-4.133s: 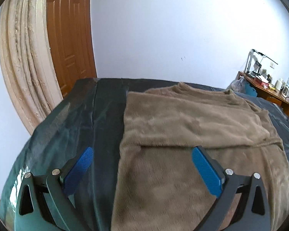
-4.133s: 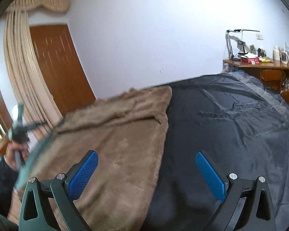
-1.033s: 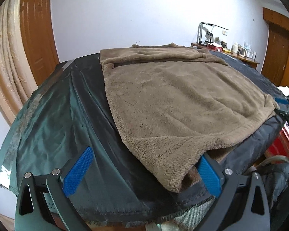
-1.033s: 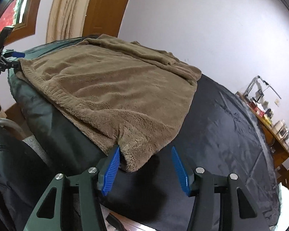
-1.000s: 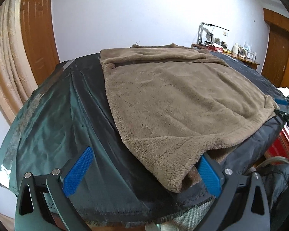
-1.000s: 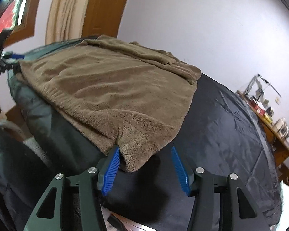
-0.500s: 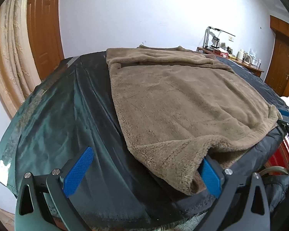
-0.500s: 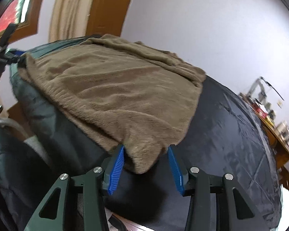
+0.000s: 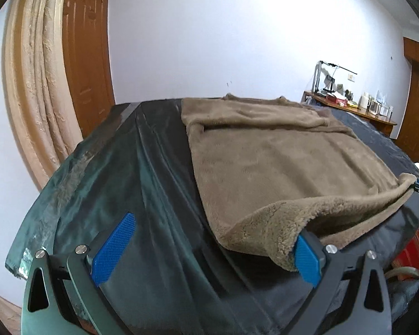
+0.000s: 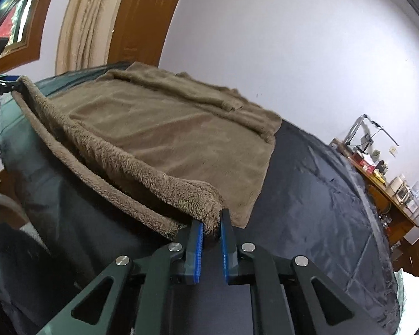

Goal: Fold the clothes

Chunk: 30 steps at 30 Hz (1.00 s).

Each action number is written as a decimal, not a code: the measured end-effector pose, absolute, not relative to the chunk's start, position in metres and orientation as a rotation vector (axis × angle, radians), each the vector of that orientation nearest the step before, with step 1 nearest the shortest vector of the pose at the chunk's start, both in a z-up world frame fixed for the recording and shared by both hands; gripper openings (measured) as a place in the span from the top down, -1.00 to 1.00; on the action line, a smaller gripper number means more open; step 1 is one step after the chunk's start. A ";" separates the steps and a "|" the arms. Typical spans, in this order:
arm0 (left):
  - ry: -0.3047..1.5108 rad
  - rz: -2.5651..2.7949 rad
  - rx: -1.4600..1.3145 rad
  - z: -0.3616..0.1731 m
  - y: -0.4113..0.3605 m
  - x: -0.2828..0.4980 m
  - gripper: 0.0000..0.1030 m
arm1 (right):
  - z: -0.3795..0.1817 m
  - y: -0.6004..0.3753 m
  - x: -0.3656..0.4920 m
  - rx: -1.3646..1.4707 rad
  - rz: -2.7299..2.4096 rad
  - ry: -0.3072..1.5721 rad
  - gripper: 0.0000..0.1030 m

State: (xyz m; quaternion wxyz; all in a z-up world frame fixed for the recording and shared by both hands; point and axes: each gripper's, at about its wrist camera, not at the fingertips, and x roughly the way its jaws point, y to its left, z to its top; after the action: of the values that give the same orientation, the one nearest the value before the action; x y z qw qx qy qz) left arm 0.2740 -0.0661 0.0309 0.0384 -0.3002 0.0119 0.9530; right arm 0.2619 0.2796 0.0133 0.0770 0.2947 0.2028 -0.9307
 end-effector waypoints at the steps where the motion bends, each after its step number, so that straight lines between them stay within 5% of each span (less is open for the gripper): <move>1: 0.042 2.930 -0.913 0.033 -0.065 0.273 -0.99 | 0.016 0.279 0.261 0.867 -2.803 0.611 0.78; 10: -0.019 2.993 -0.839 0.054 -0.064 0.258 -0.79 | 0.030 0.263 0.244 0.693 -2.919 0.788 0.78; 17: -0.042 2.937 -0.807 0.073 -0.056 0.241 -0.16 | 0.050 0.262 0.222 0.591 -2.964 0.782 0.78; 20: -0.042 2.916 -0.779 0.083 -0.051 0.236 -0.03 | 0.062 0.264 0.216 0.549 -2.994 0.778 0.78; 30: -0.203 2.915 -0.658 0.121 -0.054 0.208 0.17 | 0.101 0.269 0.186 0.425 -3.061 0.754 0.78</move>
State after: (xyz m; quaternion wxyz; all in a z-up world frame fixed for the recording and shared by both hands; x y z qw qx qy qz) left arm 0.2079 -0.0543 0.1213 0.0729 -0.2191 -0.0676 0.9706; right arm 0.1862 0.2686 0.1011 -0.0196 0.1336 0.2371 -0.9620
